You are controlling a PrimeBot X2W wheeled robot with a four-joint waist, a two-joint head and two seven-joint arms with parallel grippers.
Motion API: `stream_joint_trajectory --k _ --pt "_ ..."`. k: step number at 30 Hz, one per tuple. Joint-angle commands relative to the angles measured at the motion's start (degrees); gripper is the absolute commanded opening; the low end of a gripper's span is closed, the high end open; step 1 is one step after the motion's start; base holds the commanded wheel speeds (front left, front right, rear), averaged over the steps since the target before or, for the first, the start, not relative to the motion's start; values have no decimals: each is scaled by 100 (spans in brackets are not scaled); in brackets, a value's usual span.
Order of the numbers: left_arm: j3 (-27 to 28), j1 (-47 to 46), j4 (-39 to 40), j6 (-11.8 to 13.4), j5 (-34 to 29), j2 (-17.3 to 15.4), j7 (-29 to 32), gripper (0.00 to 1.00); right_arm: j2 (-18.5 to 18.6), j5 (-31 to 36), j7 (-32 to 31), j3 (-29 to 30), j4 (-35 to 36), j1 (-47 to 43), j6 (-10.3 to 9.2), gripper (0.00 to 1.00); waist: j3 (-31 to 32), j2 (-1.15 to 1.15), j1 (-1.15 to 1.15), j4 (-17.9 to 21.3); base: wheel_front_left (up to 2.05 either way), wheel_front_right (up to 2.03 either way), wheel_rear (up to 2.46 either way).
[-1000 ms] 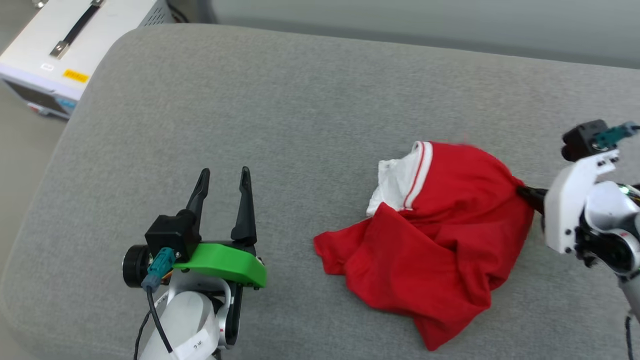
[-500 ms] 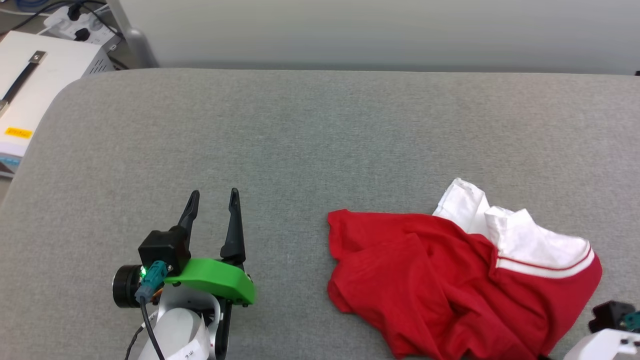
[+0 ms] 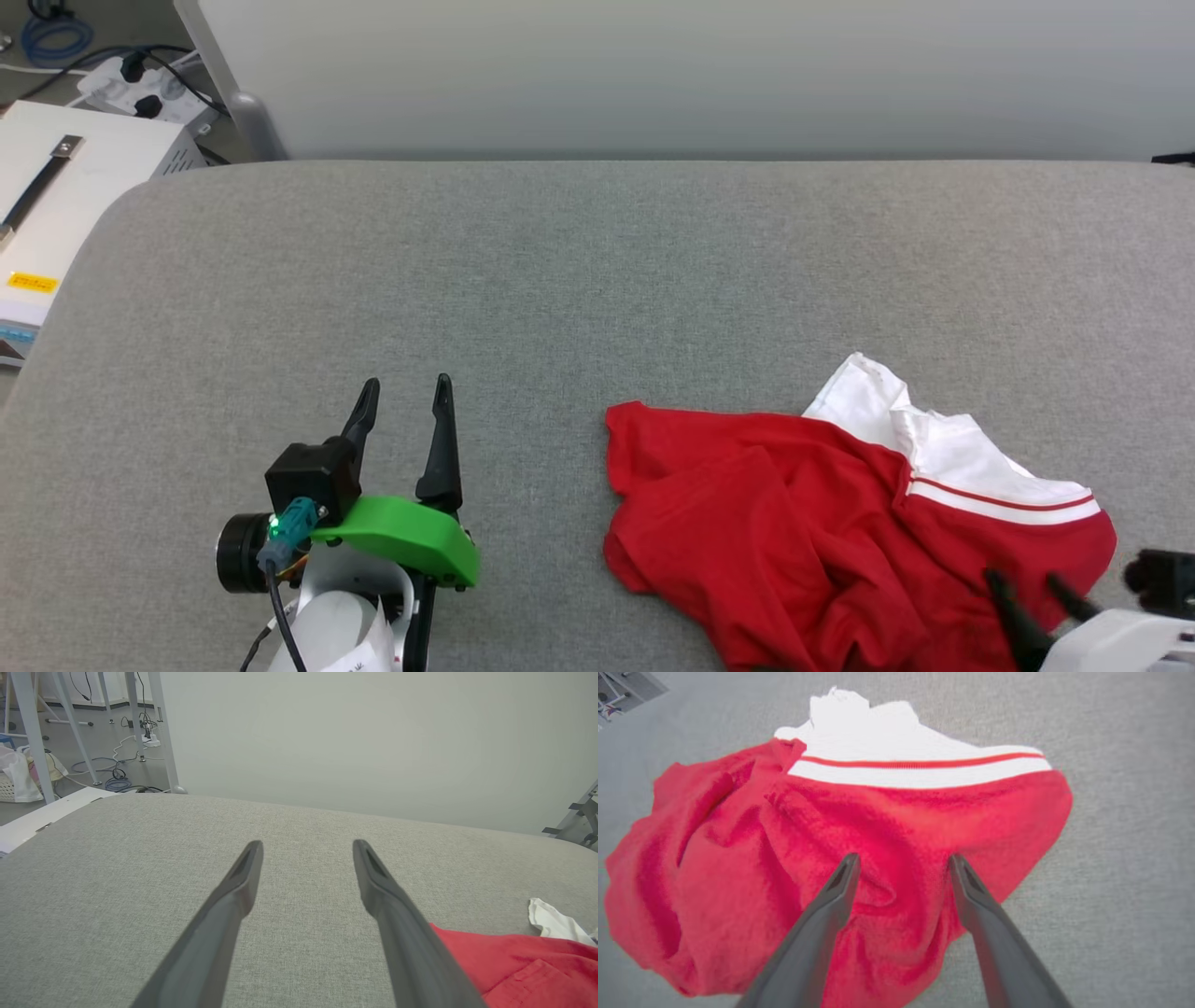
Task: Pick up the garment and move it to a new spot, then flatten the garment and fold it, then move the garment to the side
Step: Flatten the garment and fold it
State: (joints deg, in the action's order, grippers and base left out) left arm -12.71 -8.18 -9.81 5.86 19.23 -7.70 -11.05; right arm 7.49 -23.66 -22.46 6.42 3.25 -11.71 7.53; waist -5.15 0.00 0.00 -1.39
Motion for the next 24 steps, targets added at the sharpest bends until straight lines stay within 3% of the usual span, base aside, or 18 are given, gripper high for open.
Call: stream_joint_trajectory --k 1,6,13,24 --pt "-3 107 -4 5 25 -52 10 100 3 113 305 80 167 30 -4 100 73 0 0 -28 0 0 0" --pt "53 213 -13 60 91 -84 28 100 -142 520 1185 180 663 84 -4 100 211 0 0 17 0 0 0" --pt "-74 106 24 5 101 -153 348 100 -270 992 1635 -14 1186 173 -4 100 251 0 0 62 0 0 0" --pt "-1079 -821 -392 -691 164 -95 2430 100 -188 1166 1731 -411 1631 428 -4 100 -288 0 0 362 0 0 0"
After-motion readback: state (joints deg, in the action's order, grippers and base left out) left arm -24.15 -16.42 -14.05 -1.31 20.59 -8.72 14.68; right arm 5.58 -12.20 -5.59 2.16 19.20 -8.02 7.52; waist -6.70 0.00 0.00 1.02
